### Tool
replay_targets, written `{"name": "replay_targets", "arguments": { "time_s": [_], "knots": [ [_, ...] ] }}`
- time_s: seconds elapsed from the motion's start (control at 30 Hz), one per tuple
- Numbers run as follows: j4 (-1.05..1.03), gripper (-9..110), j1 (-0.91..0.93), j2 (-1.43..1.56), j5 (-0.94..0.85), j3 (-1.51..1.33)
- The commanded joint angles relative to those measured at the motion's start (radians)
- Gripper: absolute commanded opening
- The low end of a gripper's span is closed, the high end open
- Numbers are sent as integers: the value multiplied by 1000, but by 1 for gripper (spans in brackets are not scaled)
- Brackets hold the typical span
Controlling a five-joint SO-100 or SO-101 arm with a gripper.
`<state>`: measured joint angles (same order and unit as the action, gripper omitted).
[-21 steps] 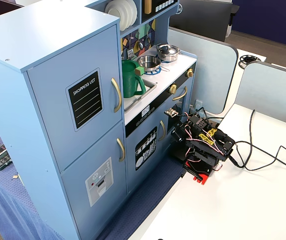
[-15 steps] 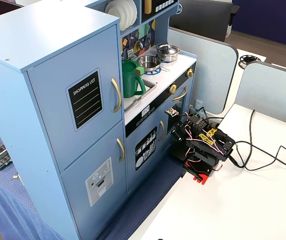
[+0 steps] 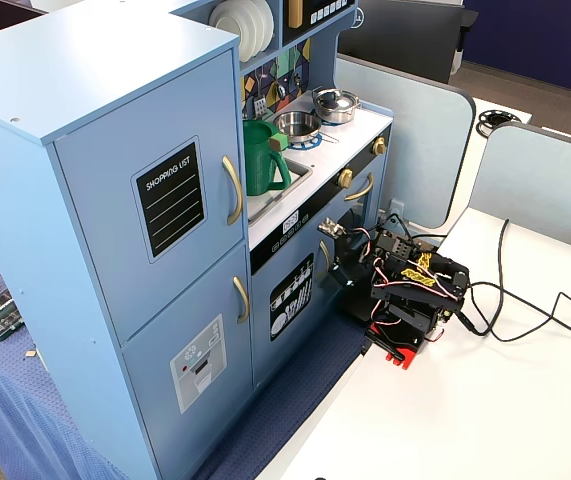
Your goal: Open the left cabinet door
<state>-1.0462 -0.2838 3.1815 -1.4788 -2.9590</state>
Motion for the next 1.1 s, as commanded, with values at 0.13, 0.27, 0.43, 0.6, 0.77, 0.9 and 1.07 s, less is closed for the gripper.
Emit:
{"name": "replay_targets", "arguments": {
  "time_s": [0.13,0.27,0.43,0.6,0.77,0.9,1.07],
  "knots": [
    [279,0,-172,-146,-255,360],
    [333,0,-196,-304,-342,584],
    [456,6,-193,-514,-344,831],
    [565,11,-215,-638,-305,948],
    [660,16,-253,-704,-272,985],
    [724,16,-302,-749,-272,1023],
    [755,16,-348,-813,-301,1091]
  ]
}}
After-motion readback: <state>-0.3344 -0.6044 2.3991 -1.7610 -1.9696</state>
